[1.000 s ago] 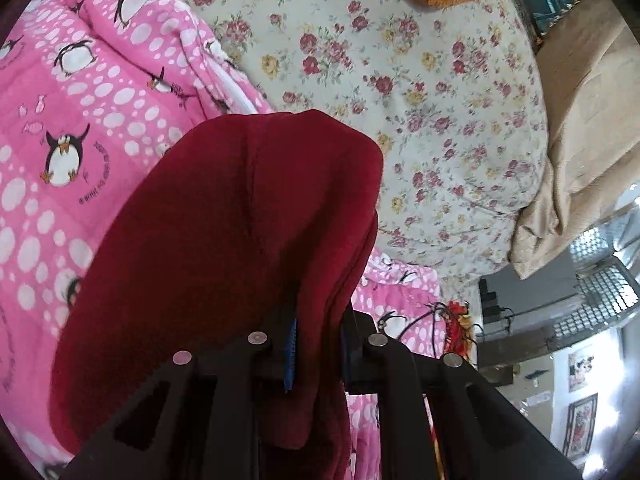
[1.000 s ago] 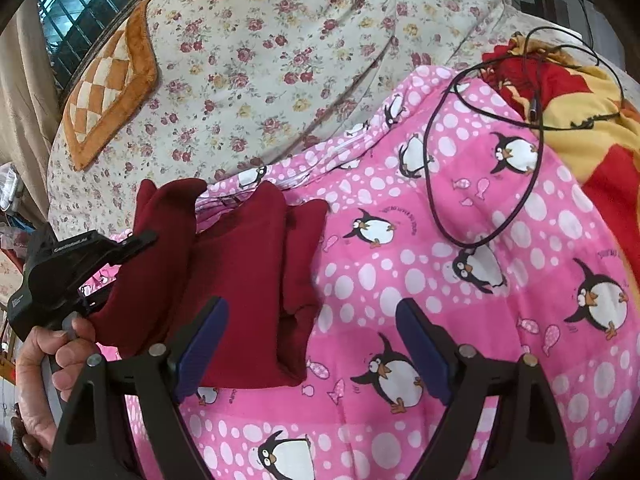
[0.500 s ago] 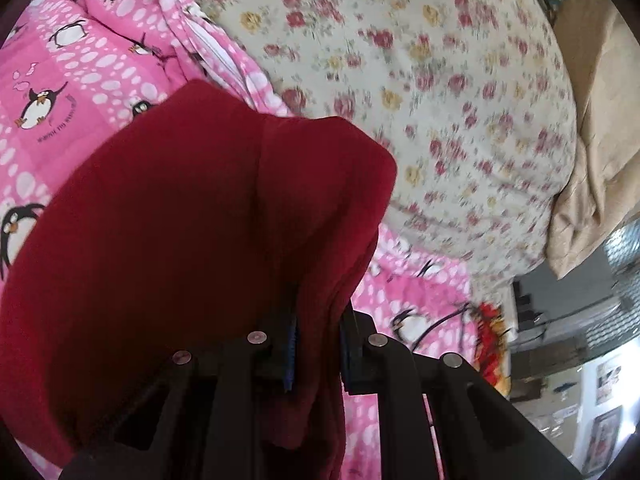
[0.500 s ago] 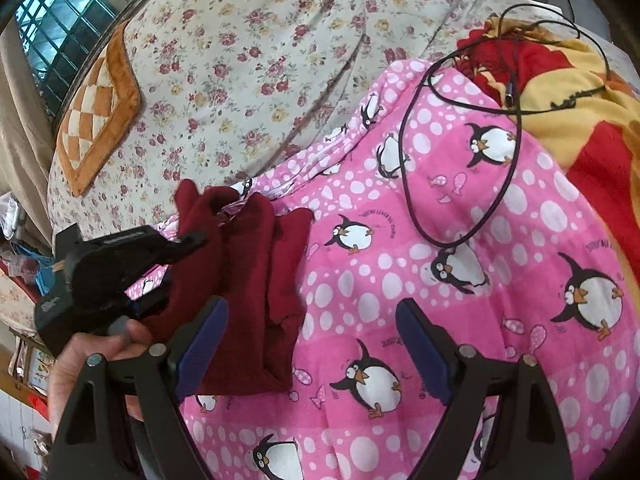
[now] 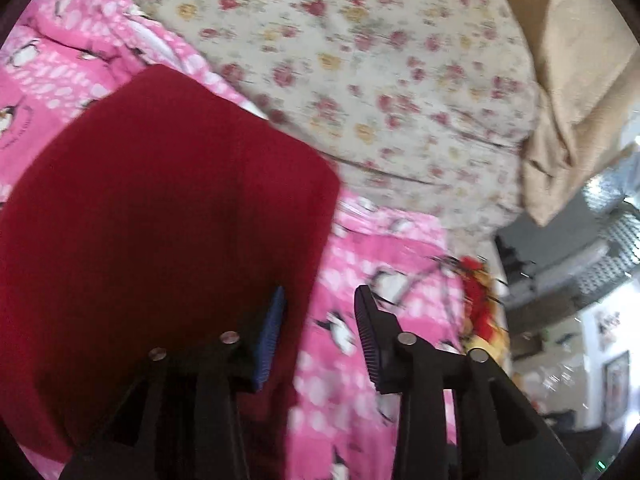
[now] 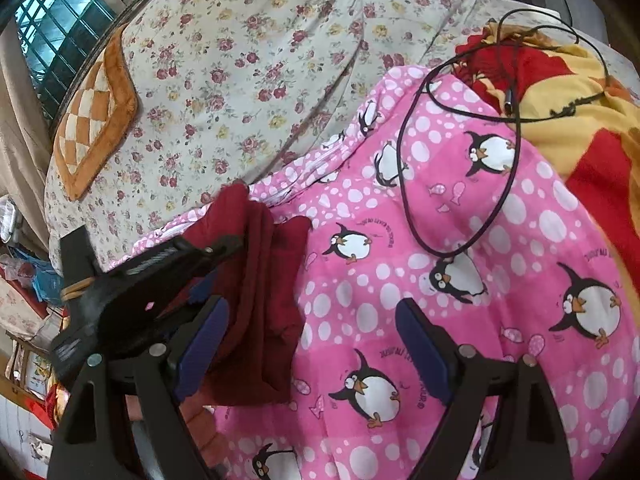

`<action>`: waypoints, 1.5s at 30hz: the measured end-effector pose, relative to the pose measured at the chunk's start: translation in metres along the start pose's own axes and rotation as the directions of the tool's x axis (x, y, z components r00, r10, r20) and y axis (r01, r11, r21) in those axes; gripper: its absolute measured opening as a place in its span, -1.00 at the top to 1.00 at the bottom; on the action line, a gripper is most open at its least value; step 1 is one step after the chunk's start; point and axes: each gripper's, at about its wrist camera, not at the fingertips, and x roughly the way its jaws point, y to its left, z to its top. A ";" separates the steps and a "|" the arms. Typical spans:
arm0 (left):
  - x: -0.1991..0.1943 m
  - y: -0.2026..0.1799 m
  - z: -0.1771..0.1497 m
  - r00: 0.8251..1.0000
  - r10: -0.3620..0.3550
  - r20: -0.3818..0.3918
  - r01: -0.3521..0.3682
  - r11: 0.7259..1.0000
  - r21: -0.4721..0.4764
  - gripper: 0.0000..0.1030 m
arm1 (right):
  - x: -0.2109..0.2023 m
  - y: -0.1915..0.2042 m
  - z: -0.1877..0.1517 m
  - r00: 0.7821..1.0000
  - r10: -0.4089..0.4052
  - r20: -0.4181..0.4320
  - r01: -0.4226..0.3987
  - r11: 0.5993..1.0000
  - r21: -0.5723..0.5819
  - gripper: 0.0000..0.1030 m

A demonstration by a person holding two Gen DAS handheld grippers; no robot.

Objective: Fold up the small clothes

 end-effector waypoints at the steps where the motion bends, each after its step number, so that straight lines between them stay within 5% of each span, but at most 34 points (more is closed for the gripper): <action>1: -0.004 -0.003 0.000 1.000 -0.027 -0.013 0.027 1.000 0.007 0.53 | 0.000 0.000 0.000 1.000 -0.006 0.003 0.006 1.000 0.002 -0.73; 4: -0.035 -0.009 0.009 0.994 -0.108 -0.026 0.110 0.993 0.052 0.53 | 0.000 -0.002 0.000 1.000 -0.018 0.008 0.018 1.000 0.008 -0.73; 7: -0.070 0.000 0.023 0.997 -0.074 0.027 0.069 0.987 0.146 0.53 | 0.000 -0.001 0.000 0.999 -0.027 0.022 0.027 1.000 0.005 -0.58; 9: -0.091 0.021 0.032 0.998 -0.004 0.062 -0.008 0.984 0.180 0.53 | 0.000 0.006 0.000 0.999 0.000 0.039 0.000 1.000 -0.019 -0.30; 11: -0.106 0.052 0.036 0.995 0.078 0.056 -0.088 0.976 0.198 0.53 | 0.000 0.018 0.001 0.998 0.050 0.040 -0.047 0.996 -0.080 0.31; 13: -0.112 0.070 0.033 0.993 0.112 0.040 -0.118 0.970 0.210 0.76 | 0.001 0.045 -0.001 0.994 0.108 0.023 -0.101 0.974 -0.204 0.58; 19: -0.114 0.086 0.008 0.995 0.094 0.022 -0.096 0.963 0.253 0.84 | 0.030 0.130 -0.020 0.979 0.203 -0.036 -0.192 0.837 -0.513 0.64; 22: -0.109 0.088 -0.001 0.994 0.107 0.008 -0.105 0.959 0.263 0.84 | 0.057 0.146 -0.024 0.985 0.150 -0.087 -0.173 0.808 -0.563 0.64; 24: -0.104 0.086 -0.007 0.992 0.125 -0.008 -0.117 0.951 0.285 0.84 | 0.078 0.131 -0.023 0.991 0.013 -0.131 -0.082 0.841 -0.535 0.68; 25: -0.104 0.086 -0.010 0.992 0.128 -0.014 -0.118 0.949 0.293 0.84 | 0.081 0.114 -0.021 0.987 -0.047 -0.156 -0.035 0.876 -0.482 0.86; 26: -0.102 0.086 -0.014 0.991 0.129 -0.023 -0.116 0.945 0.306 0.84 | 0.079 0.102 -0.019 0.983 -0.045 -0.176 -0.038 0.897 -0.440 1.00; 29: -0.105 0.090 -0.019 0.989 0.144 -0.010 -0.134 0.940 0.315 0.84 | 0.062 0.062 -0.019 0.972 -0.019 -0.234 -0.058 0.945 -0.321 0.96; 31: -0.107 0.094 -0.017 0.991 0.134 -0.013 -0.124 0.948 0.294 0.84 | 0.061 0.045 -0.026 0.955 -0.173 -0.241 0.086 0.938 -0.335 0.84; 33: -0.112 0.093 -0.012 0.992 0.126 -0.010 -0.119 0.952 0.283 0.84 | 0.056 0.037 -0.025 0.957 -0.103 -0.270 0.024 0.959 -0.283 0.84; 36: -0.119 0.079 -0.004 0.992 0.123 0.034 -0.127 0.939 0.320 0.84 | 0.025 0.056 -0.015 0.993 -0.046 -0.108 0.007 0.942 -0.335 0.84; 39: -0.115 0.068 0.007 0.991 0.123 0.052 -0.134 0.935 0.330 0.84 | 0.009 0.088 -0.011 0.997 0.071 0.029 -0.052 0.905 -0.422 0.83; 42: -0.098 0.068 0.011 0.989 0.145 0.025 -0.146 0.937 0.317 0.84 | 0.026 0.122 -0.008 0.993 0.110 0.047 -0.071 0.857 -0.510 0.83; 45: -0.070 0.074 -0.006 0.978 0.199 -0.069 -0.160 0.916 0.368 0.84 | 0.068 0.132 -0.006 0.999 0.032 0.005 -0.024 0.827 -0.561 0.84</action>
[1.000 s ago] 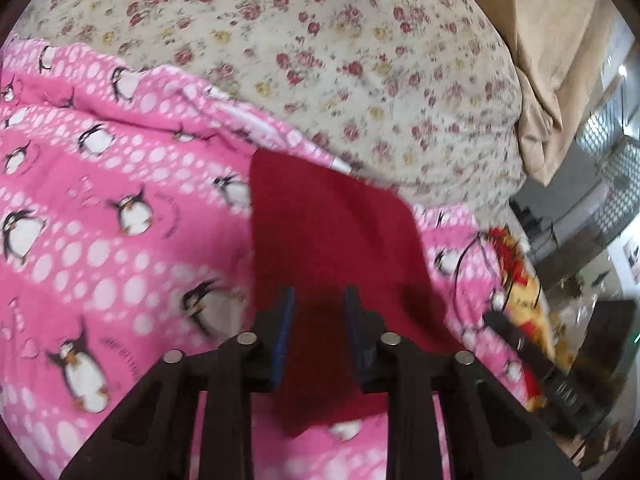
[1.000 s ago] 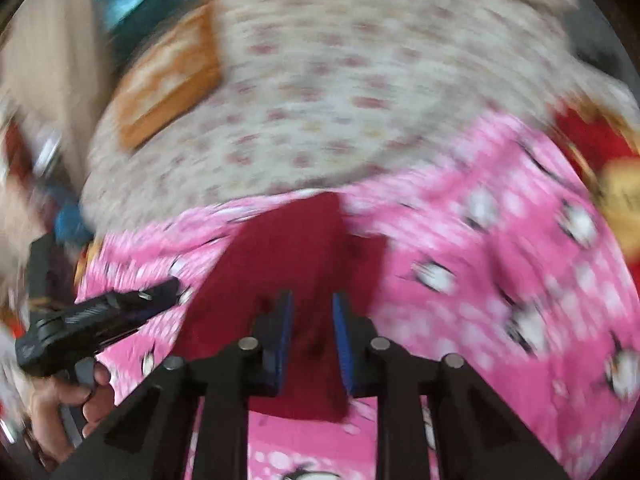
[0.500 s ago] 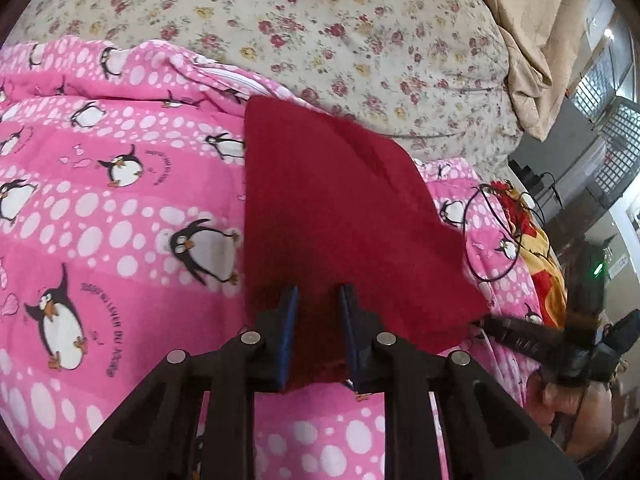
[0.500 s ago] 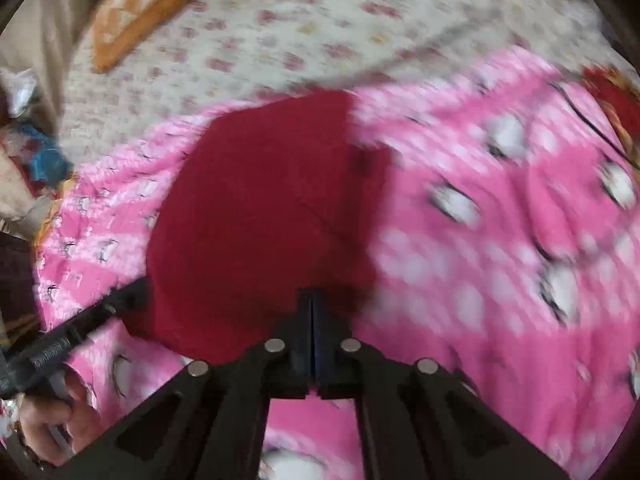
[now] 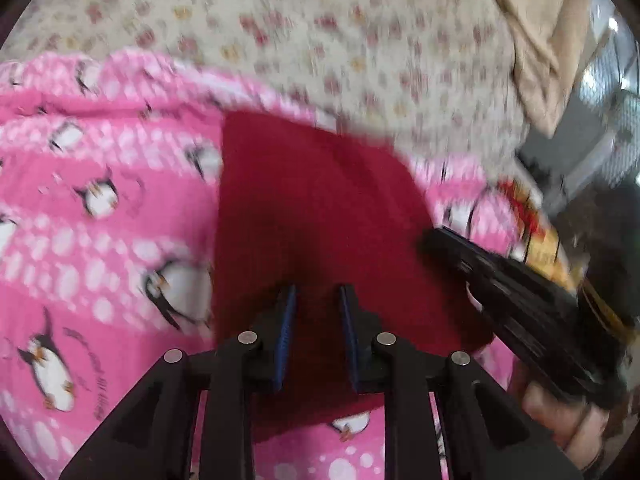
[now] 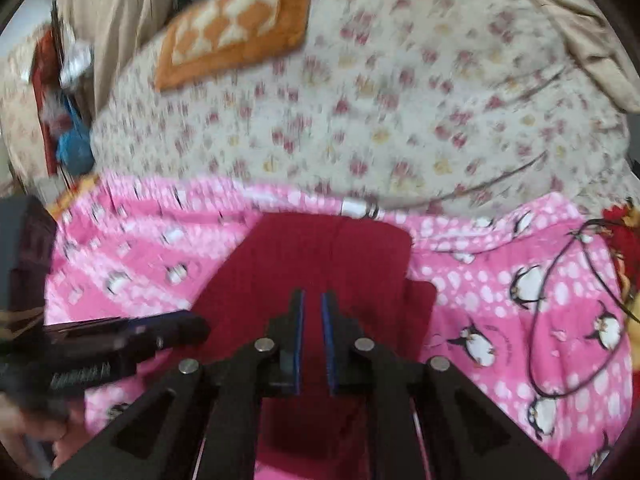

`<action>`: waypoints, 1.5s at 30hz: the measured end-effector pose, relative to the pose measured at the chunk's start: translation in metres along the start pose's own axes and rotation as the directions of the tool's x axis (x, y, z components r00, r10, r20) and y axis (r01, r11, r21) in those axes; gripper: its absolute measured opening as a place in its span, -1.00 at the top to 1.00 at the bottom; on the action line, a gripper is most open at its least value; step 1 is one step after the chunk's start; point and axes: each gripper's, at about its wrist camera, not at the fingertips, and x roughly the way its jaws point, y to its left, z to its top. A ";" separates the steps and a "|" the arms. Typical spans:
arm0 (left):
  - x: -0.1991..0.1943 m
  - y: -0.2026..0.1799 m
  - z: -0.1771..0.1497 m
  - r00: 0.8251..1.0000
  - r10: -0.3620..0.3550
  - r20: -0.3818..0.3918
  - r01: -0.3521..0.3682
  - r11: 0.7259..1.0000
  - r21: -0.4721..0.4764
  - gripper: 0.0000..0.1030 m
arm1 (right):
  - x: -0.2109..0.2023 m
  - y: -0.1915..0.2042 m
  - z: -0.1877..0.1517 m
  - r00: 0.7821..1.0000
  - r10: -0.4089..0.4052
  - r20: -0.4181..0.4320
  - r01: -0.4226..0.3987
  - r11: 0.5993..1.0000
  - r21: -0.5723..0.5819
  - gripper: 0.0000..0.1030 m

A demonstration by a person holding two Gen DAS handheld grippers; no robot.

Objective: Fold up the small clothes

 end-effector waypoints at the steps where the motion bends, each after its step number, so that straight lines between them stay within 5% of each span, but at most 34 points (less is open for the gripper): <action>1: 0.004 -0.004 -0.006 1.000 0.004 -0.003 -0.004 0.999 0.036 0.84 | 0.017 -0.006 -0.006 0.997 -0.046 -0.068 0.046 0.999 0.003 0.84; 3: 0.005 -0.010 -0.011 1.000 0.028 0.006 -0.028 0.996 0.084 0.84 | 0.036 -0.017 -0.022 0.986 -0.069 -0.155 0.075 0.997 0.035 0.87; 11: -0.005 0.000 0.010 0.999 -0.024 -0.030 0.025 0.999 0.028 0.84 | 0.037 -0.021 -0.026 0.985 -0.056 -0.162 0.067 0.996 0.060 0.87; 14: -0.013 0.002 0.026 0.999 -0.036 0.009 0.036 0.999 -0.008 0.84 | 0.037 -0.028 -0.024 0.986 -0.016 -0.169 0.032 0.995 0.091 0.87; 17: -0.014 0.001 0.047 0.998 0.033 0.055 -0.034 0.999 0.031 0.80 | 0.038 -0.038 -0.023 0.985 0.051 -0.166 -0.027 0.989 0.145 0.87; 21: 0.000 0.025 0.069 0.997 0.039 0.062 -0.039 0.999 -0.002 0.53 | 0.018 -0.060 -0.015 0.979 0.183 -0.090 -0.159 0.961 0.228 0.75; 22: 0.004 0.030 0.071 0.998 0.032 0.060 -0.032 0.999 -0.012 0.48 | 0.010 -0.067 -0.015 0.985 0.168 -0.042 -0.153 0.959 0.240 0.41; 23: 0.009 0.040 0.072 0.999 0.017 0.052 -0.015 0.999 -0.028 0.46 | 0.004 -0.074 -0.016 0.991 0.132 -0.001 -0.128 0.960 0.249 -0.16; 25: 0.019 0.054 0.071 0.999 -0.035 0.039 0.037 0.998 -0.053 0.38 | -0.008 -0.093 -0.020 0.996 0.034 0.086 -0.059 0.951 0.303 -0.58; 27: 0.024 0.069 0.063 0.990 -0.128 0.062 0.133 0.988 -0.073 0.25 | -0.005 -0.111 -0.025 0.993 0.048 0.109 -0.086 0.924 0.373 -0.58; 31: 0.029 0.078 0.058 0.968 -0.246 0.040 0.249 0.959 -0.133 0.11 | 0.025 -0.129 -0.035 0.973 0.215 0.082 -0.227 0.843 0.488 -0.58; 36: 0.038 0.079 0.054 0.956 -0.292 0.014 0.291 0.946 -0.146 -0.07 | 0.074 -0.135 -0.051 0.935 0.352 0.046 -0.305 0.730 0.611 -0.58; 39: 0.042 0.082 0.053 0.952 -0.307 0.006 0.303 0.935 -0.184 -0.10 | 0.087 -0.131 -0.054 0.928 0.373 0.010 -0.304 0.740 0.600 -0.60; 42: 0.042 0.080 0.052 0.955 -0.296 0.000 0.292 0.940 -0.175 -0.14 | 0.091 -0.119 -0.051 0.888 0.460 0.004 -0.378 0.724 0.577 -0.61; 45: 0.043 0.078 0.051 0.956 -0.292 -0.001 0.288 0.943 -0.167 -0.15 | 0.095 -0.104 -0.047 0.896 0.440 -0.059 -0.348 0.778 0.522 -0.63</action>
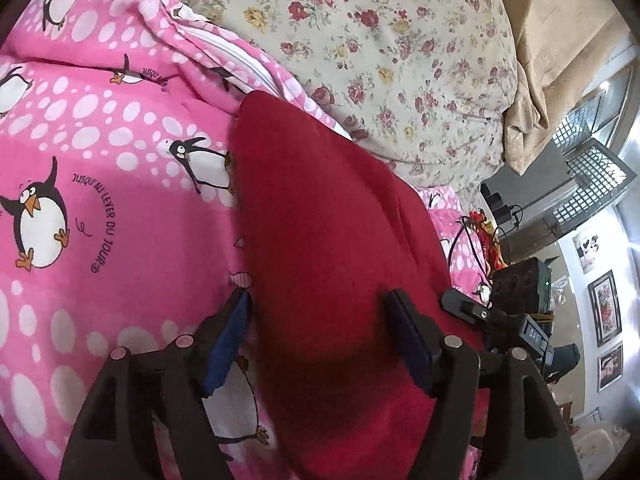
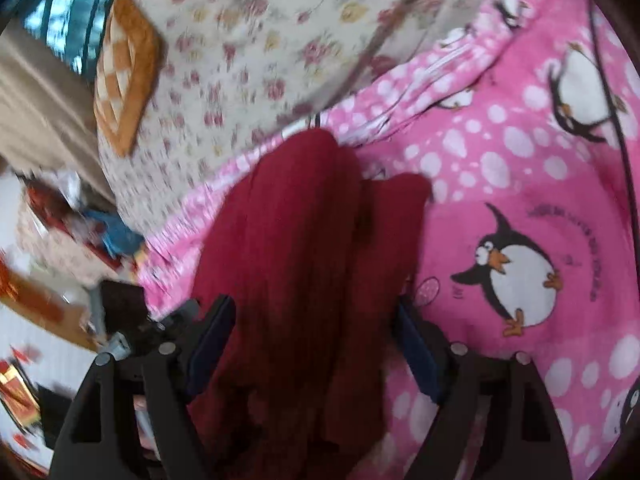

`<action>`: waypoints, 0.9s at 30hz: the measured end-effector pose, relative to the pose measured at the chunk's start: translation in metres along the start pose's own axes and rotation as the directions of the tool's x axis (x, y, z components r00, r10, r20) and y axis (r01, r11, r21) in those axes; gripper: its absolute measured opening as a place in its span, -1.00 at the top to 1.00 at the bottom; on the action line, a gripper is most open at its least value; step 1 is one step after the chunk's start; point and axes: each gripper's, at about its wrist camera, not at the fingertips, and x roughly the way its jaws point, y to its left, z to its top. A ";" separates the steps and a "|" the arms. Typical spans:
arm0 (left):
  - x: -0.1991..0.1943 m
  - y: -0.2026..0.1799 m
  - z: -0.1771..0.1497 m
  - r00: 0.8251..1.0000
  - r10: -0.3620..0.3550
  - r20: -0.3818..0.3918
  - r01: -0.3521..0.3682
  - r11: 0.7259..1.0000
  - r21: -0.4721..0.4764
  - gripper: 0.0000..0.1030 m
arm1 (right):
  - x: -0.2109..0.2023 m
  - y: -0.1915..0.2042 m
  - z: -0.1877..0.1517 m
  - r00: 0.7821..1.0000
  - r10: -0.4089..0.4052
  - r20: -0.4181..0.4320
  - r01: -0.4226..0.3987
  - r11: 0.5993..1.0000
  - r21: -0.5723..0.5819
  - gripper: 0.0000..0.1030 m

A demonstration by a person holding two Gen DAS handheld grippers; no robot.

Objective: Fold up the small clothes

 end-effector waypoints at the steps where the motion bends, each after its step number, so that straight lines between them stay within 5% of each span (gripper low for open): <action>1: 0.001 0.000 0.000 1.000 -0.001 -0.001 0.001 1.000 -0.002 -0.16 | 0.002 0.002 0.000 1.000 -0.015 0.007 0.015 1.000 -0.007 -0.62; 6: 0.002 0.002 0.000 1.000 -0.002 0.008 0.002 1.000 0.004 -0.18 | 0.011 0.014 -0.002 0.988 -0.135 0.079 0.141 0.988 -0.069 -0.36; 8: 0.002 0.002 0.000 1.000 -0.005 0.008 0.005 1.000 0.002 -0.18 | 0.011 0.017 -0.002 0.990 -0.120 0.072 0.126 0.989 -0.075 -0.15; 11: 0.002 0.004 0.001 1.000 -0.005 0.010 0.005 1.000 -0.009 -0.16 | 0.008 0.017 -0.005 0.996 -0.085 0.021 0.086 0.995 -0.057 -0.23; 14: 0.002 0.002 0.001 1.000 -0.001 0.021 0.001 1.000 0.002 0.13 | 0.012 0.016 -0.007 0.994 -0.103 0.023 0.104 0.992 -0.077 -0.20; 18: -0.009 -0.004 0.004 0.999 0.001 0.034 -0.001 1.000 0.009 0.62 | 0.003 0.013 -0.008 0.995 -0.077 0.065 0.079 0.996 -0.030 0.17; 27: -0.122 -0.010 0.004 0.993 0.046 0.107 -0.058 0.992 0.113 0.65 | -0.007 0.077 -0.025 0.993 0.056 0.108 -0.057 0.998 0.007 0.29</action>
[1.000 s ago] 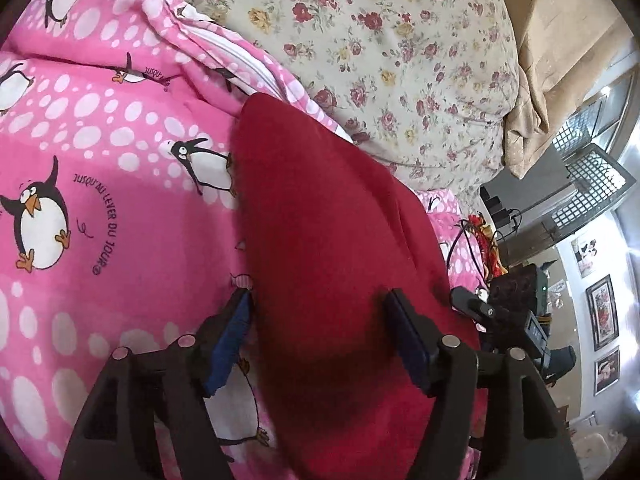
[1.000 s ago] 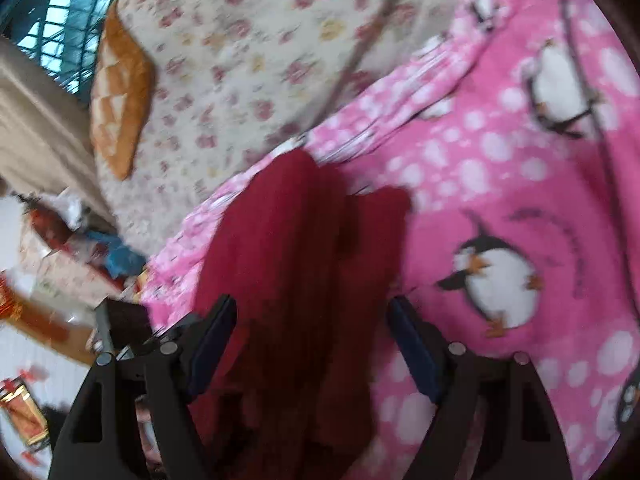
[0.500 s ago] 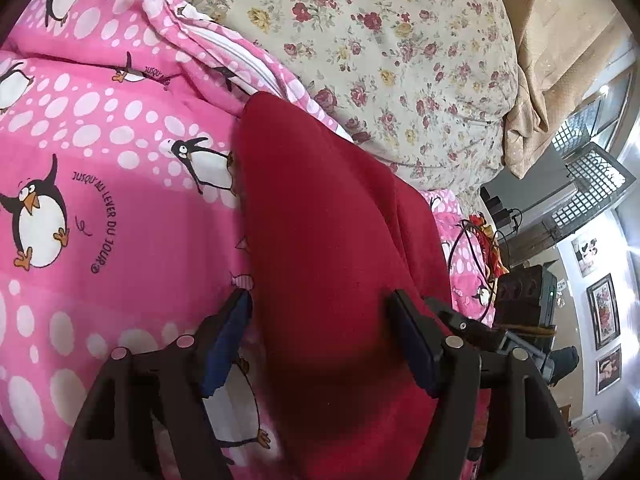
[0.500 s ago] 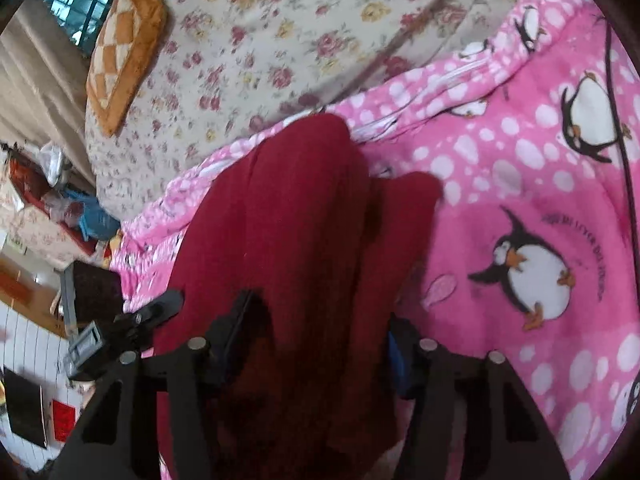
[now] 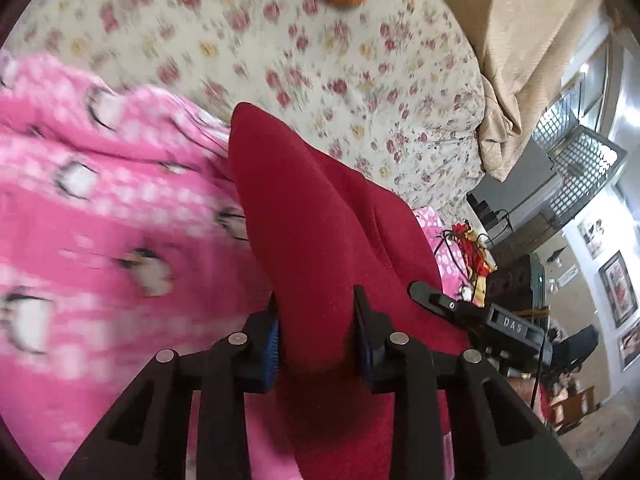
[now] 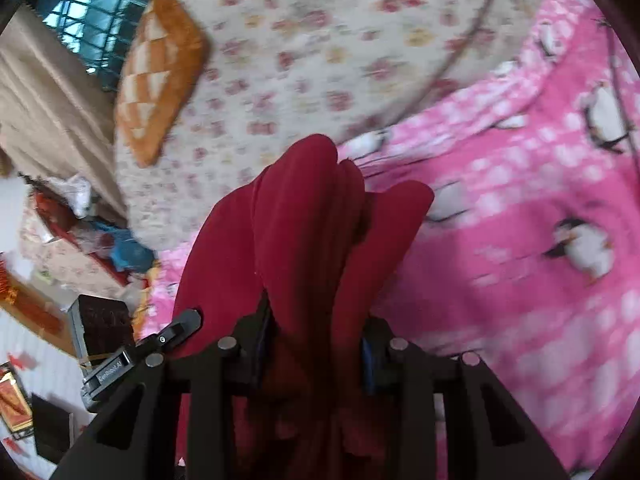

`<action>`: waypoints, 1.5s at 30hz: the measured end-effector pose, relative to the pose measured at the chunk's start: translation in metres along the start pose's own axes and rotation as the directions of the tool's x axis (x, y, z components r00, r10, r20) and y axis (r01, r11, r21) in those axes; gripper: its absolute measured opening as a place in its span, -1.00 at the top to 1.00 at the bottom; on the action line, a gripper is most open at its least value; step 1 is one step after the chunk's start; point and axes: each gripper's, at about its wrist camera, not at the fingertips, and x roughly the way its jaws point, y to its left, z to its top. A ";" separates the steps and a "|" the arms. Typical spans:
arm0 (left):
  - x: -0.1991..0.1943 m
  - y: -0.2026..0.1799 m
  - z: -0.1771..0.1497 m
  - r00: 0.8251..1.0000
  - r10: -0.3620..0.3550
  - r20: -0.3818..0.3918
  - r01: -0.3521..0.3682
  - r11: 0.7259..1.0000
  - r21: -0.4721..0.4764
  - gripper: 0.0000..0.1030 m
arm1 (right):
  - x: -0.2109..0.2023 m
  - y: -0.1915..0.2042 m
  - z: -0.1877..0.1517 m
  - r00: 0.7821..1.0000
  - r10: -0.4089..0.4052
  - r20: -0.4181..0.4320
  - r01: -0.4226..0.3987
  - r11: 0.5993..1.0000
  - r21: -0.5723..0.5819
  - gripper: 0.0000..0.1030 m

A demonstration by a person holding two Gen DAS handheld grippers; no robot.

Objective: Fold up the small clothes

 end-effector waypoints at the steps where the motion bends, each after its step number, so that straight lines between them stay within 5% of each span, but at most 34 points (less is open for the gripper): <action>1: -0.010 0.005 -0.002 1.000 0.006 0.009 -0.006 1.000 -0.002 0.65 | 0.005 0.009 -0.003 1.000 0.017 -0.008 -0.017 1.000 0.002 0.29; 6: -0.032 0.045 -0.020 0.998 0.065 -0.004 -0.065 0.996 -0.055 0.63 | 0.042 0.039 -0.029 0.991 0.107 -0.084 -0.103 0.994 0.045 0.29; 10: 0.004 0.067 -0.028 0.983 0.133 -0.127 -0.145 0.986 -0.088 0.37 | 0.071 0.018 -0.047 0.988 0.043 -0.148 -0.028 0.994 0.103 0.24; 13: 0.002 0.071 -0.027 0.989 0.096 -0.109 -0.112 0.982 -0.150 0.33 | 0.073 -0.001 -0.050 0.985 0.106 -0.132 -0.079 0.977 0.196 0.22; 16: -0.006 0.072 -0.029 0.990 0.092 -0.103 -0.108 0.981 -0.160 0.33 | 0.066 0.006 -0.054 0.986 0.101 -0.135 -0.080 0.985 0.154 0.15; 19: -0.041 0.071 -0.021 0.994 0.091 0.054 -0.079 0.979 -0.188 0.33 | 0.046 0.012 -0.056 0.990 0.078 -0.118 -0.058 0.985 0.165 0.09; 23: -0.067 0.062 -0.016 0.977 0.071 0.202 -0.038 0.986 -0.164 0.33 | 0.002 0.043 -0.057 0.996 -0.093 0.015 0.094 0.995 -0.041 0.09; 24: -0.064 0.058 -0.015 0.976 0.078 0.202 -0.048 0.988 -0.148 0.33 | -0.010 0.061 -0.059 0.987 -0.139 0.078 0.151 0.973 -0.172 0.09; 26: -0.049 0.045 -0.015 0.978 0.125 0.165 -0.111 0.990 -0.092 0.33 | -0.015 0.094 -0.067 0.985 -0.106 0.137 0.150 0.917 -0.370 0.17; 29: -0.029 0.033 -0.020 0.971 0.212 0.110 -0.212 0.977 -0.006 0.33 | -0.004 0.128 -0.086 0.984 -0.082 0.160 0.159 0.812 -0.562 0.17; 32: 0.002 0.024 -0.031 0.946 0.323 0.031 -0.325 0.942 0.085 0.33 | 0.031 0.129 -0.095 0.961 -0.253 0.109 0.267 0.752 -0.603 0.18; 33: 0.018 0.024 -0.037 0.928 0.372 -0.024 -0.366 0.922 0.123 0.33 | 0.040 0.121 -0.096 0.946 -0.316 0.070 0.293 0.747 -0.596 0.18; 35: 0.022 0.018 -0.044 0.911 0.413 -0.002 -0.407 0.897 0.175 0.33 | 0.046 0.107 -0.096 0.930 -0.365 0.036 0.319 0.756 -0.572 0.19; 39: 0.018 0.025 -0.043 0.922 0.387 -0.003 -0.383 0.913 0.137 0.31 | 0.051 0.083 -0.093 0.937 -0.346 -0.036 0.281 0.814 -0.509 0.17; 45: 0.002 0.016 -0.042 0.923 0.383 0.043 -0.386 0.915 0.120 0.28 | 0.027 0.102 -0.103 0.944 -0.329 0.037 0.292 0.773 -0.564 0.36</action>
